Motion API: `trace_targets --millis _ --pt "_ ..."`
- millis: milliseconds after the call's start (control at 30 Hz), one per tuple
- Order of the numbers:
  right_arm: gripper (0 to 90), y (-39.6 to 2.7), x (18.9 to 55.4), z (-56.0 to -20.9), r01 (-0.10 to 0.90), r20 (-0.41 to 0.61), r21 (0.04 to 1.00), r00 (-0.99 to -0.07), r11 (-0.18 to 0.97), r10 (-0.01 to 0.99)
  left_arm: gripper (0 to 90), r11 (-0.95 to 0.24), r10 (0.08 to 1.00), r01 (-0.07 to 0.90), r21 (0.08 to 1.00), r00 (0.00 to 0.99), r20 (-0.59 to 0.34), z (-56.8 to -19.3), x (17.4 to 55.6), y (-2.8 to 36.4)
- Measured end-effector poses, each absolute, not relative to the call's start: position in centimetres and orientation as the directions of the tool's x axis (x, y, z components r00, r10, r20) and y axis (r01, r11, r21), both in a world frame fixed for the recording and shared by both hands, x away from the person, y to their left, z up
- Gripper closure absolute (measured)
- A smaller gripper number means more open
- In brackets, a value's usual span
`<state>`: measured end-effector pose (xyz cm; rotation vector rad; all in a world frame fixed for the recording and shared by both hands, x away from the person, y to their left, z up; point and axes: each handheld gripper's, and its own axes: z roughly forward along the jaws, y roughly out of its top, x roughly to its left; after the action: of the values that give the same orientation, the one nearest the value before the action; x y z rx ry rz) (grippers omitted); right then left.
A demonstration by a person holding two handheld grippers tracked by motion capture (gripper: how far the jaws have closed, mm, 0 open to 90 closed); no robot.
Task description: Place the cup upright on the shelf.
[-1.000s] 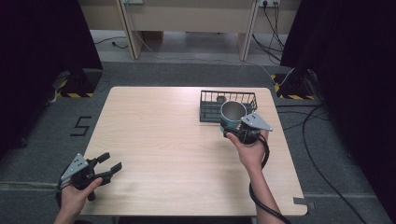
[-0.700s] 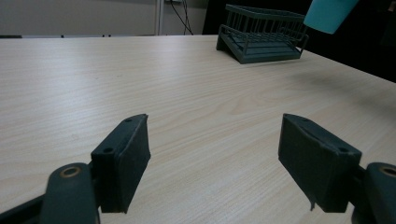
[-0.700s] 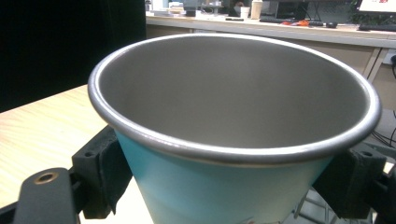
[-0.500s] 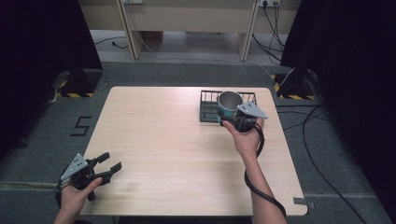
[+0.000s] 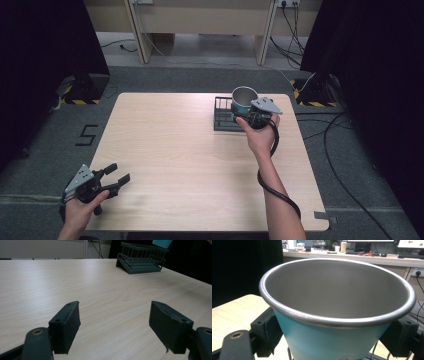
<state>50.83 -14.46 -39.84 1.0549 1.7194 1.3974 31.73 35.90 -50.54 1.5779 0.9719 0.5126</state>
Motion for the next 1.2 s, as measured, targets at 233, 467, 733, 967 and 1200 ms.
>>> trace_targets --millis 233,467,733,967,1200 --pt "16.8 -13.6 52.9 -39.6 0.184 -0.007 0.978 -0.432 0.095 0.902 24.1 0.0 0.807 0.307 0.952 0.562 -0.181 -50.5 31.7 35.9" --pt "16.8 -13.2 55.2 -39.8 0.212 -0.006 0.972 -0.414 0.103 0.91 24.1 0.001 0.806 0.308 0.951 0.562 -0.183 -50.6 31.8 36.0" --pt "16.8 -12.8 56.7 -40.3 0.244 0.012 0.965 -0.404 0.095 0.915 24.1 0.004 0.804 0.308 0.951 0.565 -0.187 -50.6 31.8 35.9" --pt "16.7 -12.4 57.8 -40.7 0.263 0.02 0.96 -0.394 0.092 0.919 24.1 0.003 0.803 0.308 0.951 0.567 -0.186 -50.6 31.8 35.9" --pt "16.7 -11.8 58.6 -41.8 0.3 0.014 0.947 -0.387 0.112 0.922 24.1 0.004 0.801 0.308 0.951 0.568 -0.187 -50.6 31.8 35.9"
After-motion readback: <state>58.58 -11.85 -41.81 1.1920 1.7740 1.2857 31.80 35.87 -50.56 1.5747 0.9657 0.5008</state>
